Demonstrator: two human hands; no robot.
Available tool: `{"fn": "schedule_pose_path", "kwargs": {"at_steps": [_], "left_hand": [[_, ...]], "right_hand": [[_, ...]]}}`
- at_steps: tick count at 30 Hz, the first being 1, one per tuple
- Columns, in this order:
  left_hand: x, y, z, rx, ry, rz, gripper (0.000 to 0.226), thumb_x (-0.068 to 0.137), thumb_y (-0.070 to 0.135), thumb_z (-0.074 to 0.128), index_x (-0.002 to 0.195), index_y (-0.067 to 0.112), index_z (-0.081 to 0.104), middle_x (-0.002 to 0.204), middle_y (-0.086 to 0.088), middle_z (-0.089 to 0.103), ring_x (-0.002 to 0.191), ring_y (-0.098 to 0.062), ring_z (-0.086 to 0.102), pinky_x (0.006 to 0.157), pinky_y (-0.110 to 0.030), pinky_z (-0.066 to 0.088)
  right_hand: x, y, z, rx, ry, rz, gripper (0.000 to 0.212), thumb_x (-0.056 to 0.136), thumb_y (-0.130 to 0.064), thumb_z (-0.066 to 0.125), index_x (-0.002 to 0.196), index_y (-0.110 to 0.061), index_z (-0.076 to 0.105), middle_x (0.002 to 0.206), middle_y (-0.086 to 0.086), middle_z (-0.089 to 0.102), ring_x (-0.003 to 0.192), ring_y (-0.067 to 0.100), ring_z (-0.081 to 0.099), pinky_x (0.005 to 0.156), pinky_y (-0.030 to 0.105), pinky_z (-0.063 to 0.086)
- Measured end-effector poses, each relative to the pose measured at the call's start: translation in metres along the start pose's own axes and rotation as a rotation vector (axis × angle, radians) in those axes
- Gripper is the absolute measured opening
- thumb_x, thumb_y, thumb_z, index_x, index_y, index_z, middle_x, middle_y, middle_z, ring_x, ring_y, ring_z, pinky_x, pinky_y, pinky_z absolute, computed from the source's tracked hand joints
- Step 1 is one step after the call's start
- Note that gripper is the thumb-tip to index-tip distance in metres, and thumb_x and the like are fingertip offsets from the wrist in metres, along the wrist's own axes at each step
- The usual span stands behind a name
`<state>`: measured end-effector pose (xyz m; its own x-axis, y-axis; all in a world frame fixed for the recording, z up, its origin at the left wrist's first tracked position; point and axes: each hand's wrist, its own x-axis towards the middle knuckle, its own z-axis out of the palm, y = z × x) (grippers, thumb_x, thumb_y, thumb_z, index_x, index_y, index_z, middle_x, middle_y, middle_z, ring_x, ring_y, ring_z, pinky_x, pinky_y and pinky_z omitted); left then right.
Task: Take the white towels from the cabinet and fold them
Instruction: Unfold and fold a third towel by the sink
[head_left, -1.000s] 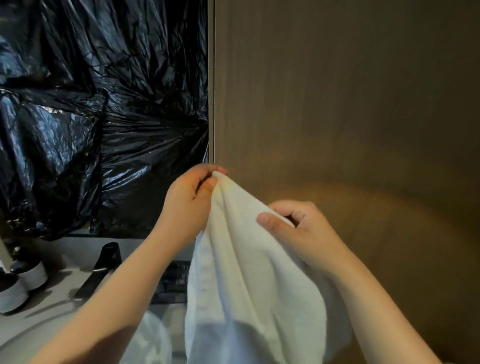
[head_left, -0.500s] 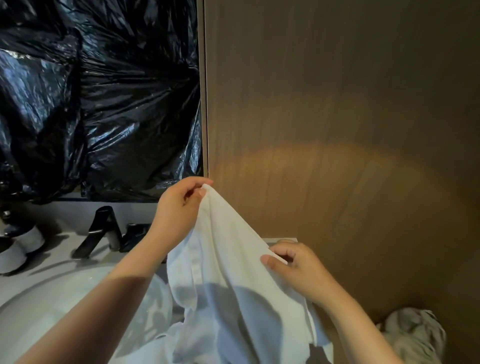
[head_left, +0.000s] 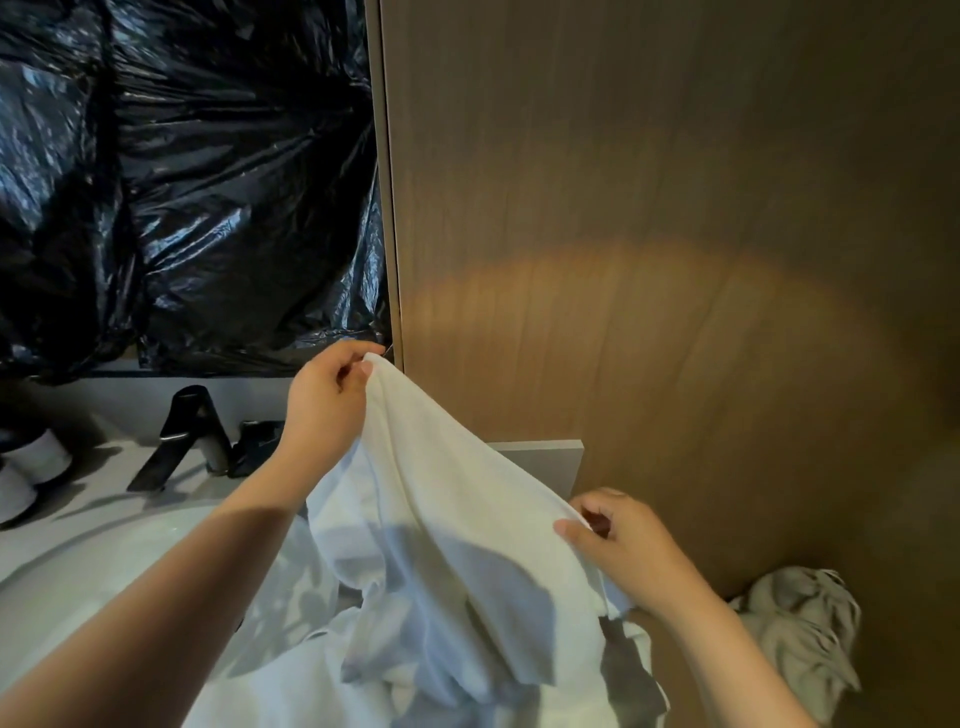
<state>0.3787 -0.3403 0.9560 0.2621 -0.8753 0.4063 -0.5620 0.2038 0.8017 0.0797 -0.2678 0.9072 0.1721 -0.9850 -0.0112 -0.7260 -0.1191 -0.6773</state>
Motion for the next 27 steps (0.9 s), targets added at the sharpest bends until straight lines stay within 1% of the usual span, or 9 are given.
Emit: {"fn": "schedule_pose_path", "kwargs": {"at_steps": [3,7,9,11,14,16,19,23,27], "left_hand": [[0.004,-0.006,0.002,0.013,0.005,-0.009,0.022,0.098,0.014,0.048,0.101,0.031,0.063,0.082,0.022,0.058,0.071,0.000,0.055,0.060,-0.017,0.039],[0.010,-0.013,0.006,0.031,0.007,-0.007,0.024,0.099,0.012,0.047,0.108,0.024,0.066,0.090,0.014,0.060,0.078,-0.001,0.054,0.066,-0.012,0.037],[0.013,-0.016,0.007,0.037,0.023,-0.014,0.024,0.099,0.012,0.047,0.109,0.022,0.066,0.092,0.011,0.060,0.077,0.001,0.053,0.065,-0.011,0.036],[0.018,-0.020,0.007,0.044,0.049,-0.022,0.025,0.099,0.012,0.047,0.111,0.020,0.066,0.095,0.007,0.061,0.075,-0.001,0.052,0.065,-0.014,0.037],[0.027,-0.026,0.009,0.062,0.070,-0.066,0.025,0.099,0.012,0.046,0.115,0.019,0.065,0.095,0.004,0.060,0.072,-0.004,0.052,0.062,-0.017,0.039],[0.031,-0.029,0.012,0.061,0.065,-0.098,0.026,0.100,0.012,0.046,0.116,0.017,0.065,0.095,0.003,0.059,0.073,-0.012,0.054,0.065,-0.021,0.041],[0.031,-0.033,0.017,0.058,0.038,-0.117,0.027,0.100,0.010,0.045,0.117,0.016,0.065,0.098,0.002,0.058,0.083,-0.019,0.055,0.075,-0.028,0.043],[0.029,-0.040,0.015,0.063,0.044,-0.109,0.028,0.099,0.008,0.044,0.117,0.016,0.065,0.096,0.000,0.061,0.077,-0.020,0.055,0.067,-0.028,0.042],[0.028,-0.041,0.012,0.069,0.051,-0.077,0.027,0.099,0.010,0.045,0.117,0.017,0.065,0.098,0.001,0.061,0.079,-0.020,0.057,0.072,-0.031,0.045]], "right_hand": [[-0.005,0.008,-0.001,0.005,0.101,0.113,0.009,0.091,-0.029,0.066,0.083,-0.027,0.065,0.080,-0.008,0.064,0.073,0.008,0.059,0.059,0.017,0.041],[-0.007,0.012,-0.004,0.111,0.221,0.146,0.033,0.089,-0.027,0.068,0.060,-0.021,0.056,0.052,-0.007,0.053,0.053,0.011,0.049,0.053,0.018,0.037],[-0.007,0.006,-0.008,0.354,0.282,0.087,0.031,0.091,-0.019,0.066,0.061,-0.015,0.063,0.057,-0.002,0.062,0.058,0.018,0.056,0.057,0.021,0.043],[-0.006,-0.003,-0.017,0.595,0.337,0.006,0.024,0.094,-0.012,0.061,0.071,-0.012,0.070,0.068,0.001,0.070,0.066,0.015,0.063,0.063,0.017,0.048],[-0.003,-0.010,-0.029,0.682,0.260,-0.088,0.026,0.097,-0.022,0.053,0.082,-0.008,0.069,0.074,0.006,0.067,0.069,0.013,0.060,0.066,0.019,0.048],[0.000,-0.010,-0.030,0.625,0.185,-0.131,0.037,0.094,-0.034,0.050,0.082,-0.002,0.066,0.073,0.012,0.063,0.066,0.018,0.055,0.063,0.030,0.045],[0.005,-0.004,-0.032,0.365,0.174,-0.227,0.044,0.094,-0.033,0.053,0.067,0.001,0.054,0.061,0.014,0.049,0.059,0.019,0.044,0.060,0.034,0.034],[0.010,0.015,-0.048,-0.152,0.122,-0.267,0.047,0.095,-0.046,0.051,0.056,-0.024,0.040,0.049,-0.005,0.038,0.048,0.010,0.037,0.052,0.030,0.027],[0.013,0.024,-0.058,-0.288,0.102,-0.218,0.047,0.093,-0.056,0.044,0.055,-0.029,0.040,0.051,-0.008,0.046,0.048,0.010,0.045,0.049,0.021,0.027]]}}
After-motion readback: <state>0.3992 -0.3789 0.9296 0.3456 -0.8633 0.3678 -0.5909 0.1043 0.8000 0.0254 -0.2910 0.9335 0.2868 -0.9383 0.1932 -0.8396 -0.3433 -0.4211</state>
